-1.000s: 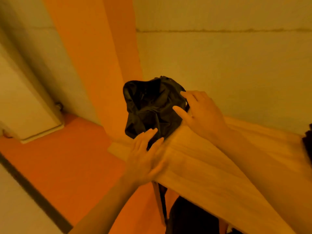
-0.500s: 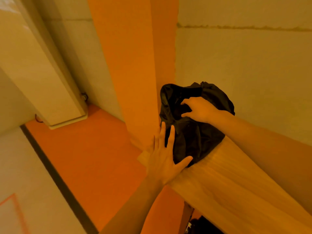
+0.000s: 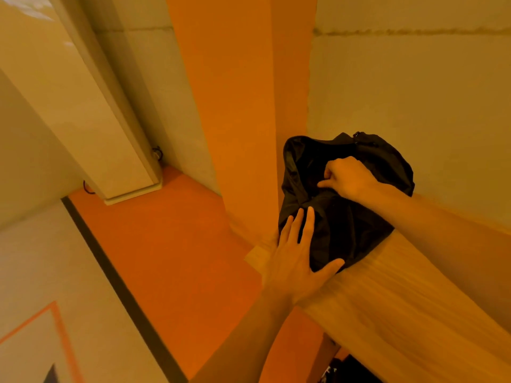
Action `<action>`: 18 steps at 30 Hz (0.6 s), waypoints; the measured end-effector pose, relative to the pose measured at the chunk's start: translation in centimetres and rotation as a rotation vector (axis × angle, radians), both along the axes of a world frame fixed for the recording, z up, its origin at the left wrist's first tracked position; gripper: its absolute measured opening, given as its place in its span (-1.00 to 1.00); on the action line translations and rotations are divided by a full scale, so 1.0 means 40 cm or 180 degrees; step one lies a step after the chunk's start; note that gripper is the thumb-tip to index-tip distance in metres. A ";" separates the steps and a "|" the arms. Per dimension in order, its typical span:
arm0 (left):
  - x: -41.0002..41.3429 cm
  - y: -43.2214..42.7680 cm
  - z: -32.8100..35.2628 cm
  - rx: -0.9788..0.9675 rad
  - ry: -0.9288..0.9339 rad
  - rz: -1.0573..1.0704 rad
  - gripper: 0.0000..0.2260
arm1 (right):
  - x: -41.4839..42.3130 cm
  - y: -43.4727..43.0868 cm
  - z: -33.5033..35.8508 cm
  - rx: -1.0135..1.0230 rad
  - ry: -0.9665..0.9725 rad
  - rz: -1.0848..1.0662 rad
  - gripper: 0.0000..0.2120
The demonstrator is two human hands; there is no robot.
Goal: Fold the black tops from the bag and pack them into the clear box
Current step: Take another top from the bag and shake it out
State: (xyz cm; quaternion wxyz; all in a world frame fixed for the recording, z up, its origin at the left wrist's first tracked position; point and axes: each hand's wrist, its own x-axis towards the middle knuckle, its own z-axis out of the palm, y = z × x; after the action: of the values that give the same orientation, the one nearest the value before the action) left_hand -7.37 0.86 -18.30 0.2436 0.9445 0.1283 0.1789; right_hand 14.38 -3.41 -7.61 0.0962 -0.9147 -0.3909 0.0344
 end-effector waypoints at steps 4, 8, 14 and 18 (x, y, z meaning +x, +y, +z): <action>0.000 -0.002 0.001 -0.0015 -0.0085 0.0026 -0.15 | -0.029 -0.006 0.026 -0.0887 -0.0425 0.0107 -0.90; -0.004 -0.005 0.003 -0.0111 -0.0111 -0.0016 -0.14 | -0.016 -0.009 0.036 -0.0254 -0.0118 0.0012 -0.90; -0.005 -0.003 0.001 -0.0105 -0.0159 -0.0015 -0.15 | -0.010 -0.038 0.124 0.1723 0.1798 -0.0225 -0.86; -0.013 -0.005 0.006 -0.0102 -0.0155 0.0006 -0.16 | -0.020 -0.055 0.251 0.3225 0.3118 -0.0254 -0.80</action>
State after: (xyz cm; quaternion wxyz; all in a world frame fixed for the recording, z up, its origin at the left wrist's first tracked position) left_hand -7.89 0.64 -18.08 0.2615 0.9358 0.1262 0.2000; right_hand 13.59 -5.62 2.42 0.6763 -0.6502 -0.2367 0.2525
